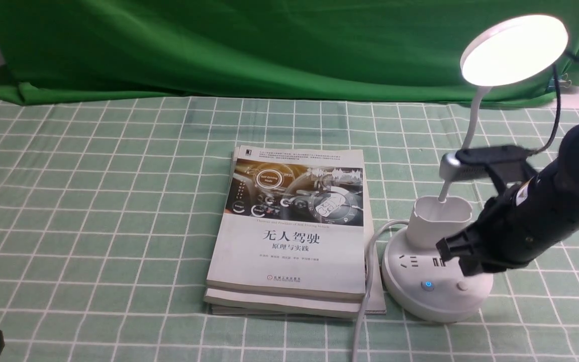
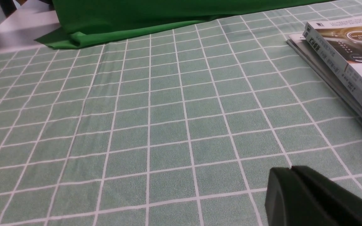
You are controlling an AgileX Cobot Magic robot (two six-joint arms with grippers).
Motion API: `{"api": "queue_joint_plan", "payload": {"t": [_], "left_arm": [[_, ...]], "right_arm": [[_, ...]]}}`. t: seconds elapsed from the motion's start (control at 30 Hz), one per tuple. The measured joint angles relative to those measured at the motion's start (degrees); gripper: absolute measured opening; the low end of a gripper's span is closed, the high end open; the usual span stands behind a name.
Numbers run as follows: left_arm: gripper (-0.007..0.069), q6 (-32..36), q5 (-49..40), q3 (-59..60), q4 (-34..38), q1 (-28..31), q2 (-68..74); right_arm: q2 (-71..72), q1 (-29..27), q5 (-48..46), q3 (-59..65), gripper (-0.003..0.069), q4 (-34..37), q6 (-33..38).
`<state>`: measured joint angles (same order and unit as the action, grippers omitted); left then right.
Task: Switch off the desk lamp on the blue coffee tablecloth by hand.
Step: 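Press the power button on the lamp base to turn the lamp off with the right gripper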
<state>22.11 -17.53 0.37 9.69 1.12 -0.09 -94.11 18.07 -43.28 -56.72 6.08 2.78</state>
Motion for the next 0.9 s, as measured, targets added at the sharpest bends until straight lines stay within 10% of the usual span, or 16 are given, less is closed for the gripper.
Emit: {"api": "queue_joint_plan", "payload": {"t": [0.9], "left_arm": [[0.0, 0.0, 0.0, 0.0, 0.0, 0.0, 0.0]], "right_arm": [[-3.6, 0.0, 2.1, 0.0, 0.0038, 0.0, -0.1]]}}
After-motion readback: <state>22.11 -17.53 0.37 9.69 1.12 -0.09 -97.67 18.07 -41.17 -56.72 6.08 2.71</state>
